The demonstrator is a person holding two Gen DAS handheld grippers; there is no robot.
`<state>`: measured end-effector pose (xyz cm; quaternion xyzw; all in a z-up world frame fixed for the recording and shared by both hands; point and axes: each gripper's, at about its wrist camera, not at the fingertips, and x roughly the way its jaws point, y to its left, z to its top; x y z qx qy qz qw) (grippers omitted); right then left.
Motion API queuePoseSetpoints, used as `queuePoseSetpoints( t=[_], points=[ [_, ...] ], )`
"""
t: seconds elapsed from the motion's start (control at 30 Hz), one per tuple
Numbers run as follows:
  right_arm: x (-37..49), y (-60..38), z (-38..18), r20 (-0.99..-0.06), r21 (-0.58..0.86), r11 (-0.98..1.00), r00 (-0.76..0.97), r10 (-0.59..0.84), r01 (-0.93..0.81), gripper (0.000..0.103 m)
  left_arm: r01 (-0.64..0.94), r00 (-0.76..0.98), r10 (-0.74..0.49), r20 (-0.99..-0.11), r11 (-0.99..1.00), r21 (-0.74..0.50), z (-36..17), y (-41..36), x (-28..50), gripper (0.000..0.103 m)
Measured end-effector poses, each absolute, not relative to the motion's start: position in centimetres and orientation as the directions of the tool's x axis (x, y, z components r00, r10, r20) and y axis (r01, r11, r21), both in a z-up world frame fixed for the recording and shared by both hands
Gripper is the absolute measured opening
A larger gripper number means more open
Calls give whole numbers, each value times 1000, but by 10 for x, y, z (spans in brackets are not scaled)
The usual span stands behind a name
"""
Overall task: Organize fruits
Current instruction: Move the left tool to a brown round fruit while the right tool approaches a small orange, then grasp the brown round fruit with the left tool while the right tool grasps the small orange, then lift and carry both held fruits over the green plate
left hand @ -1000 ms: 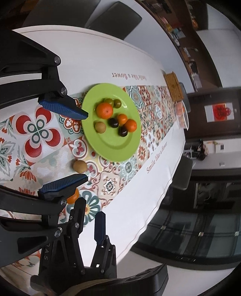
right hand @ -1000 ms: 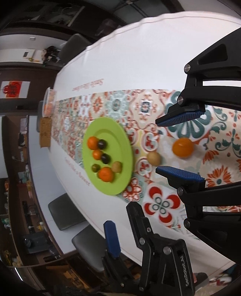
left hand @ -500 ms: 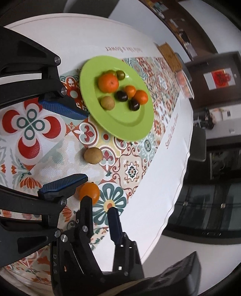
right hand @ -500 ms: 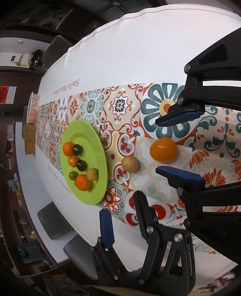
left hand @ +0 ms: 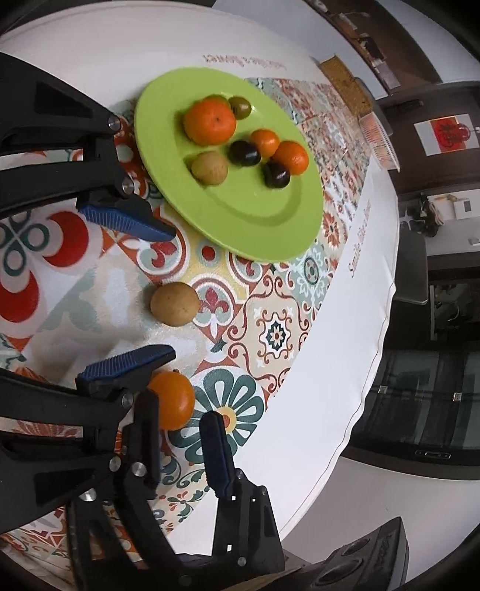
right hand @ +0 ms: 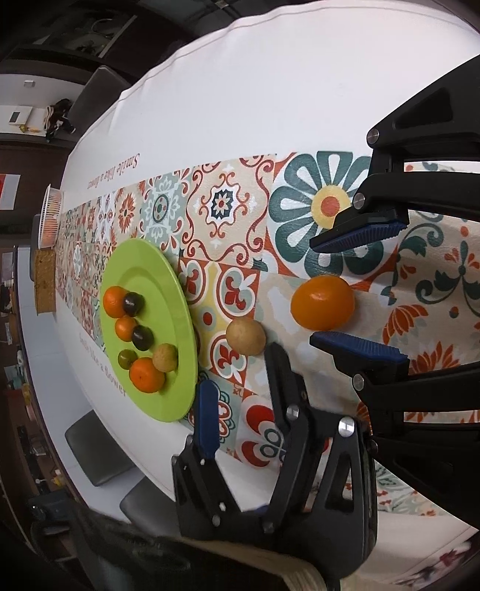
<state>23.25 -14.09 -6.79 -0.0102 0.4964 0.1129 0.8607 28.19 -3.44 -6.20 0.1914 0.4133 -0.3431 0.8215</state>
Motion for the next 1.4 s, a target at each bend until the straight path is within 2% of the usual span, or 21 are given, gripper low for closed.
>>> queuePoseSetpoints(
  t=[0.17, 0.3, 0.37, 0.73, 1.4],
  points=[
    [235, -138, -71, -857, 110, 970, 473, 204, -219, 44, 727, 399, -403, -824, 686, 17, -71, -41, 289, 47],
    [237, -138, -74, -860, 135, 966, 457, 225, -222, 33, 733, 381, -404, -832, 680, 4, -75, -45, 291, 34],
    [236, -139, -75, -859, 144, 965, 457, 233, -221, 33, 736, 381, -402, -832, 677, 10, -75, -46, 291, 27],
    [234, -151, -70, -846, 157, 972, 484, 223, -174, 33, 690, 408, -385, -828, 724, 3, -60, -39, 277, 27],
    [213, -150, -26, -777, 154, 966, 579, 248, -208, 33, 581, 544, -399, -738, 814, -11, -5, -12, 234, 27]
  ],
)
